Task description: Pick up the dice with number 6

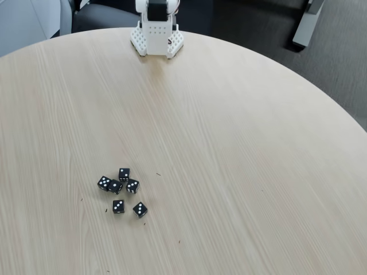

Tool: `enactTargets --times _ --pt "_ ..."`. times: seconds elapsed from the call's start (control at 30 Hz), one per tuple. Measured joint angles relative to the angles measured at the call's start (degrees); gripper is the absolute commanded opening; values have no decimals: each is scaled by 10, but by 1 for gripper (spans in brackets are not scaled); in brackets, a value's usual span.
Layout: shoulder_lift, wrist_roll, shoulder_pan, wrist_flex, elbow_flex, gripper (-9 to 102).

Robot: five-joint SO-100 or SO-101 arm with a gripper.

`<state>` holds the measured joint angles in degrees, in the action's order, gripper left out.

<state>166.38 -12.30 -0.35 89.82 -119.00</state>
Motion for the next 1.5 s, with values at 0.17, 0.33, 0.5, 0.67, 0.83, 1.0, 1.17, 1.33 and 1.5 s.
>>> enactTargets --times 0.17,0.33,0.5,0.67,0.83,1.0,1.17,1.33,1.5 --pt "54 53 -6 -56 -158 0" --pt "75 79 -2 -137 -279 0" --pt "71 88 -4 -215 -396 0" --pt "76 88 -6 -243 -468 0" --pt "120 90 -5 -243 -493 0" --pt "129 84 -5 -243 -509 0" --pt "132 48 -6 -238 -519 0" --pt "133 27 -6 -236 -519 0" --pt "133 15 -6 -236 -519 0"
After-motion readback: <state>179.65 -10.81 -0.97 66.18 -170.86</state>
